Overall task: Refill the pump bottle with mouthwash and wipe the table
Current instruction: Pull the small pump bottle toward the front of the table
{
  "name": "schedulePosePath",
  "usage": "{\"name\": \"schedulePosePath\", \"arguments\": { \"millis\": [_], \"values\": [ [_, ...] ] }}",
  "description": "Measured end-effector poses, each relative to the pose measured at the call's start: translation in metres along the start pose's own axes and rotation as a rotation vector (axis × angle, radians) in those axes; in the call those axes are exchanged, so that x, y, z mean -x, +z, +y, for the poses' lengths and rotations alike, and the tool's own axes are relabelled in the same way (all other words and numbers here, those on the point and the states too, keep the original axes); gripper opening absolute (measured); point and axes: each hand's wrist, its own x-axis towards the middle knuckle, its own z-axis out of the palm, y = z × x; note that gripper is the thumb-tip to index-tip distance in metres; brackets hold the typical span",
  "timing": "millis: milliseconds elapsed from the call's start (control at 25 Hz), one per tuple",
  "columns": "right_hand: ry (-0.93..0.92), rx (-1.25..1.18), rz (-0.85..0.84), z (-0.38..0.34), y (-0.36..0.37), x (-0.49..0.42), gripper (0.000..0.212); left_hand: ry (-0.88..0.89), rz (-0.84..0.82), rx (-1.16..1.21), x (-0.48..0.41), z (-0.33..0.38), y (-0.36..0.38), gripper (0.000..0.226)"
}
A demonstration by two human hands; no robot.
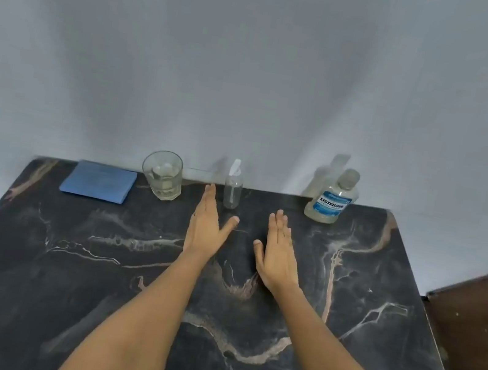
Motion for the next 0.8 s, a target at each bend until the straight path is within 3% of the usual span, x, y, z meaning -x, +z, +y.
{"name": "schedulePosePath", "arguments": {
  "millis": [160,400,800],
  "values": [
    [0.064,0.006,0.002,0.004,0.013,0.0,0.061,-0.076,0.1,0.171,-0.032,0.014,0.014,0.088],
    [0.04,0.032,0.031,0.01,0.017,-0.007,0.058,-0.093,0.2,0.255,-0.039,0.016,0.022,0.045],
    [0.0,-0.071,0.19,0.0,0.023,0.019,0.049,0.015,0.27,0.238,0.056,-0.027,-0.008,0.051]
  ]
}}
